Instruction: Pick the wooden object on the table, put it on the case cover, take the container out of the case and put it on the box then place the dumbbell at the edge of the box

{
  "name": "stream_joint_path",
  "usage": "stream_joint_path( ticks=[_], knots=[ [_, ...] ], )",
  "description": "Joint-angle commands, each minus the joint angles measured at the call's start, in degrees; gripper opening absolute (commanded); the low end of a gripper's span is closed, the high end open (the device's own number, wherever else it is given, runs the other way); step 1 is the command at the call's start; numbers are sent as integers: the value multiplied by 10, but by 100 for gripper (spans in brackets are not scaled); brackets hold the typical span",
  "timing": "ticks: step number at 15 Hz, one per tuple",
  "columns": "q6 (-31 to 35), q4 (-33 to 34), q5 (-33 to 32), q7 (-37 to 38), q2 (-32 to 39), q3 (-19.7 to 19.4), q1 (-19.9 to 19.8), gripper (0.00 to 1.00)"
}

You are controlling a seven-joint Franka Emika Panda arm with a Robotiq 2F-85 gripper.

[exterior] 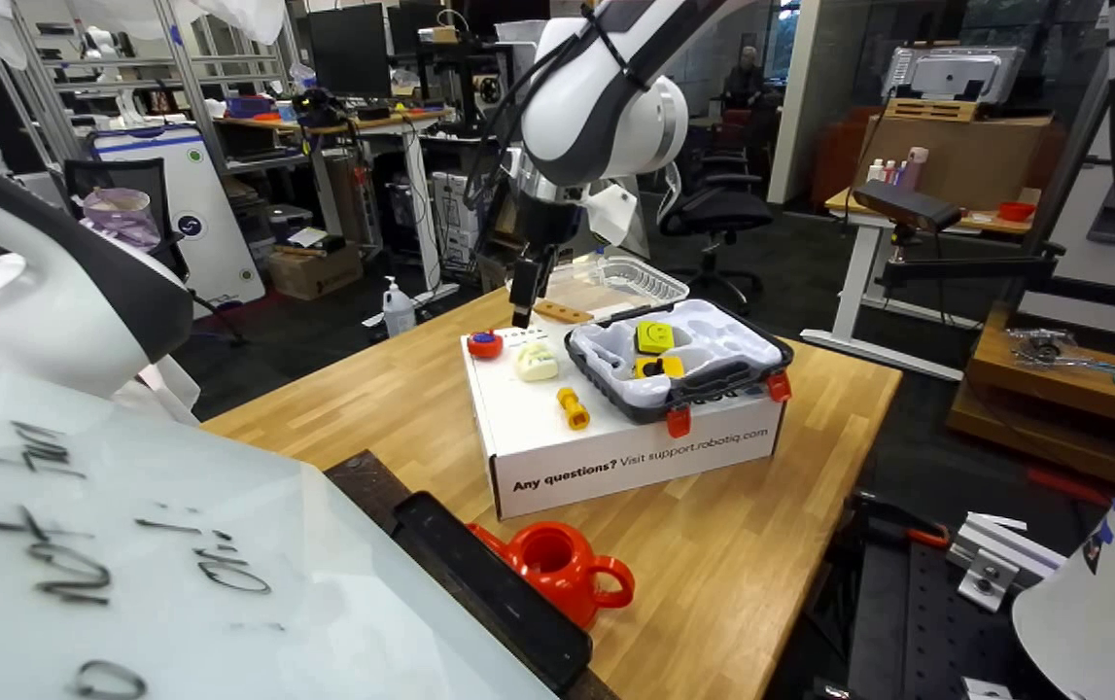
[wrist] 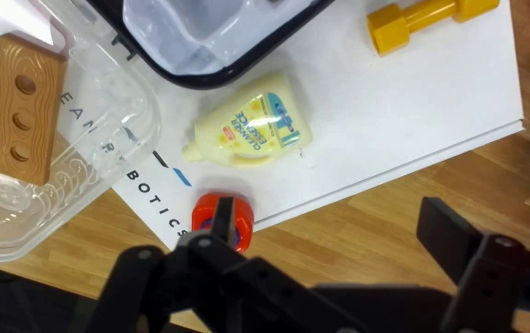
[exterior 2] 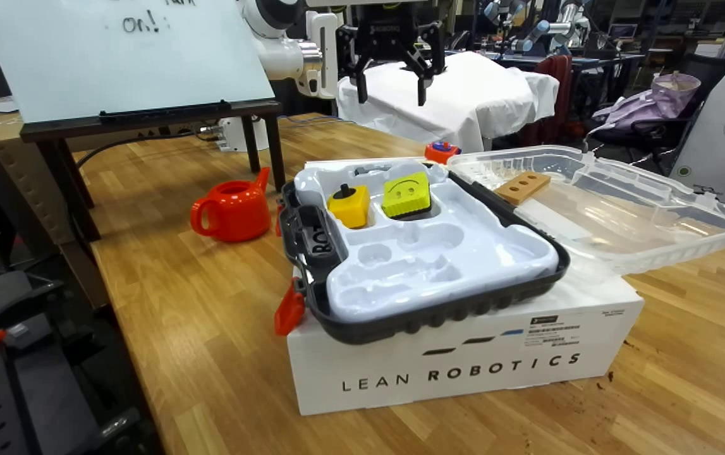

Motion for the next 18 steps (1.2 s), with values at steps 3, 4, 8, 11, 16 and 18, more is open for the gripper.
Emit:
stream_joint_path(
  ticks=[3,4,8,11,16,18],
  knots=[
    [-8,-31,8,-12,-22,4,-1,100],
    [-9,-33,6,-11,-21,3,0,100],
    [-8,-36,0,-3,-17,0,2,100],
    [-7,-37,-9,4,-11,-3,5,100],
    [-20,-44,-15,11,-5,-5,7,100],
    [-24,-46,-27,29,-1,-10,12,100]
  ],
)
